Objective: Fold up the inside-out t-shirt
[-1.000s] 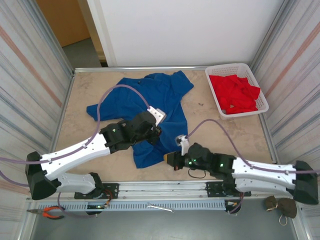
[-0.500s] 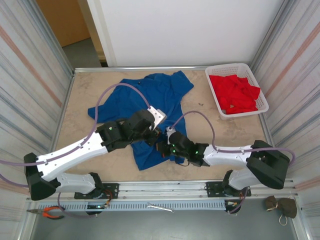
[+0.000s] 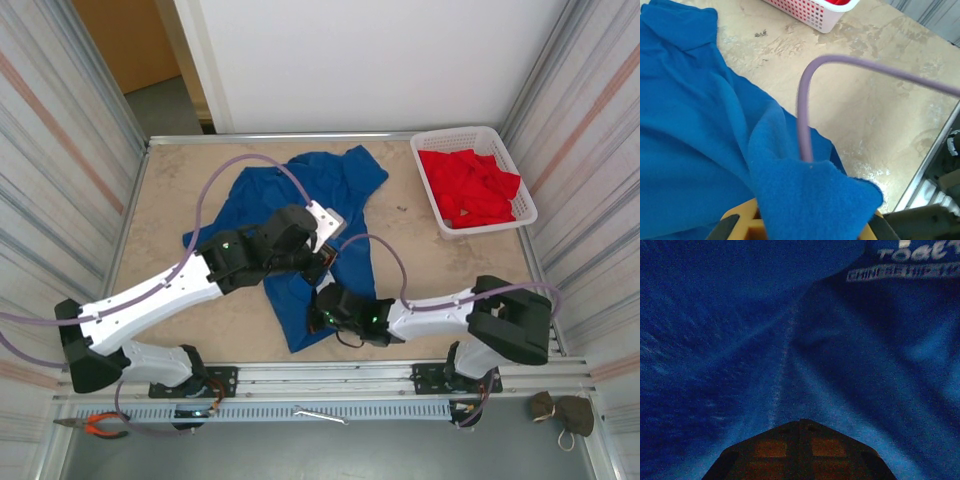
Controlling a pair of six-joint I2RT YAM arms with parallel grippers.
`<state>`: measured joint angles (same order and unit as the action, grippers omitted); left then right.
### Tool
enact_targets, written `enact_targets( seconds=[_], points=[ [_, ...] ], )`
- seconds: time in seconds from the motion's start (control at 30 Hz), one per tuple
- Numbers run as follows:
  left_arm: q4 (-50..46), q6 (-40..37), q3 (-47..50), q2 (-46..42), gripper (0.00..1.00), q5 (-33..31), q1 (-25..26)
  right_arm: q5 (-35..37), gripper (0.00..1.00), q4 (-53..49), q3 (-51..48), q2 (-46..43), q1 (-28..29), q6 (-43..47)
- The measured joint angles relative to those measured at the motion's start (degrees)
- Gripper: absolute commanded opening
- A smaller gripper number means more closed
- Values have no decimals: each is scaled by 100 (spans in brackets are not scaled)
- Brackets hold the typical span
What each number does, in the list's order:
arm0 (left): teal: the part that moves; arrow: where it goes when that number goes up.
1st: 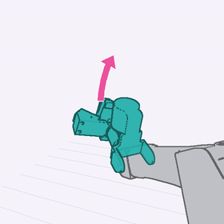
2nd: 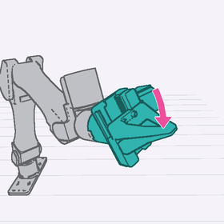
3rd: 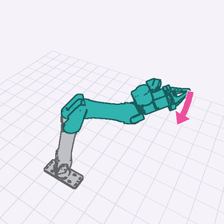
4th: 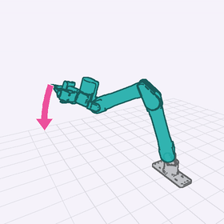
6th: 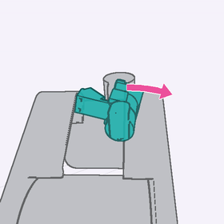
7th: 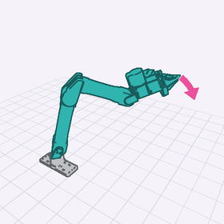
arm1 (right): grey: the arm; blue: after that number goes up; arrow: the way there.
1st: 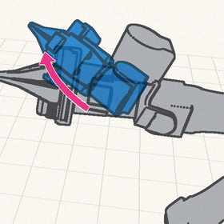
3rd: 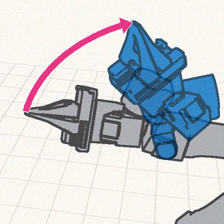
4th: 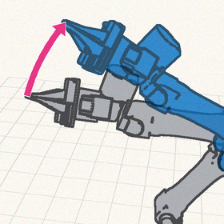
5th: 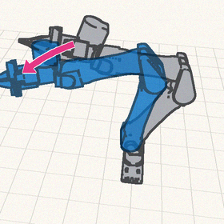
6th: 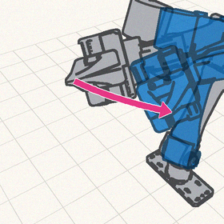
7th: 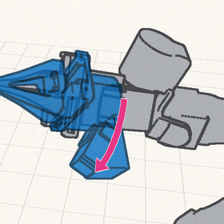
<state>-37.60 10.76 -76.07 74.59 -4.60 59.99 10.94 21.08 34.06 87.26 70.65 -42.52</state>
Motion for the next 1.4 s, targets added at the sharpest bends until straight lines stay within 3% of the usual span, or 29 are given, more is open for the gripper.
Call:
enact_targets(
  seconds=[0.17,0.33,0.43,0.63,0.87,1.03,1.07,1.2,1.4],
  points=[
    [-13,17,-76,28,0,223,2,-234,0,214,7,575,-658,-160],
    [-146,68,-76,-164,0,341,52,-638,0,352,136,612,-1657,-203],
    [-160,109,-74,-352,0,422,92,-802,0,400,264,603,-1923,-203],
    [-140,133,-74,-437,0,612,105,-907,0,372,555,649,-1871,-310],
    [11,306,-428,46,0,820,199,-247,0,96,1176,1296,-1143,-898],
    [188,426,-1071,684,0,817,992,-367,0,83,1635,2020,-1602,-1268],
    [179,439,-1137,748,0,542,1106,-413,0,76,1633,2037,-1714,-1300],
    [476,595,-1119,782,0,623,1331,-645,0,81,1700,2050,-2050,-1403],
    [881,756,-1003,863,0,903,1460,-951,26,173,1764,2063,-2057,-1495]
  ],
)
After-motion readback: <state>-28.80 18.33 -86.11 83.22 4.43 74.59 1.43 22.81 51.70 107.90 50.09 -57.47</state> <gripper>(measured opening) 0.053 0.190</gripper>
